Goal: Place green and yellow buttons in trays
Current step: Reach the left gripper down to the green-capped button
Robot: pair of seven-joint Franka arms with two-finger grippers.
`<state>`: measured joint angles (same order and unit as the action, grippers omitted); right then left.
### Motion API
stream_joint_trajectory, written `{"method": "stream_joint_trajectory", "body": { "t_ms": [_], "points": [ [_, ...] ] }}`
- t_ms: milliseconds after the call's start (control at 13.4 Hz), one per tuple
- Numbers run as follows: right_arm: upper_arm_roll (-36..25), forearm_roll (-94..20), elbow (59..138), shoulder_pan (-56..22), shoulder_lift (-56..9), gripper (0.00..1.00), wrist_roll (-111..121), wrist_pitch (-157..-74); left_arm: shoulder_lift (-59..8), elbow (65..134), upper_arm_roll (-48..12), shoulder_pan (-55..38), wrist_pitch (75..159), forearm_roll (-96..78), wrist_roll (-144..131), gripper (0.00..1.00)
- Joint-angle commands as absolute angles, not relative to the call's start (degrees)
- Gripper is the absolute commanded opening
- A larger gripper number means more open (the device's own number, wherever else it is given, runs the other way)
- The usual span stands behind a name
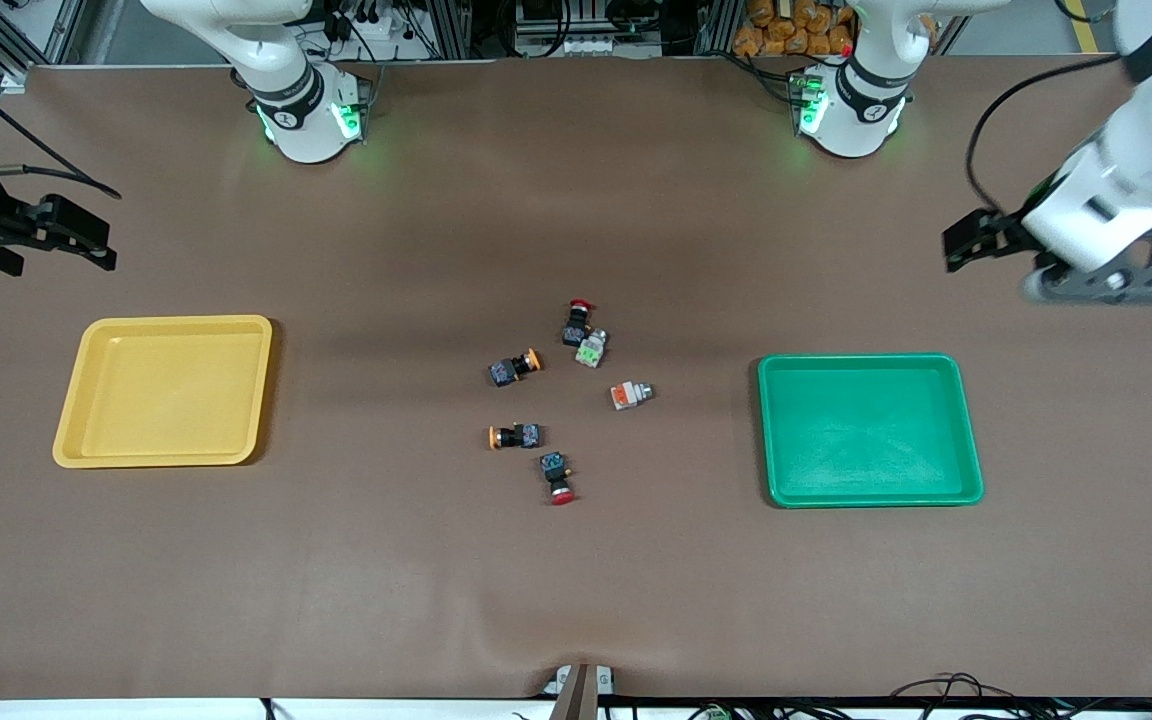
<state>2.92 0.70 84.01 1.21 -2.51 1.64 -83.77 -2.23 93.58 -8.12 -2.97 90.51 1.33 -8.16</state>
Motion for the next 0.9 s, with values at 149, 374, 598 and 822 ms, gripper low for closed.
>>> {"method": "stream_joint_trajectory", "body": {
  "t_ms": [149,374,598,822],
  "points": [
    [3.6,1.6,83.2,2.3,-7.0,1.0,2.0,-86.4,-12.8,94.5,-15.3,-4.0,100.0,2.5,-22.7,1.0],
    [3.5,1.8,83.3,2.7,-10.2,1.0,2.1,-86.8,-18.8,95.5,-15.5,-11.8,107.4,2.5,-34.4,1.0],
    [3.5,1.8,83.1,3.8,-13.2,1.0,2.1,-87.5,-23.7,100.0,-15.5,-16.7,122.0,2.5,-43.1,1.0],
    [3.5,0.7,83.2,5.2,-13.9,1.0,1.2,-87.6,-28.6,99.7,-15.5,-19.6,125.4,2.5,-44.2,1.0]
  ]
}}
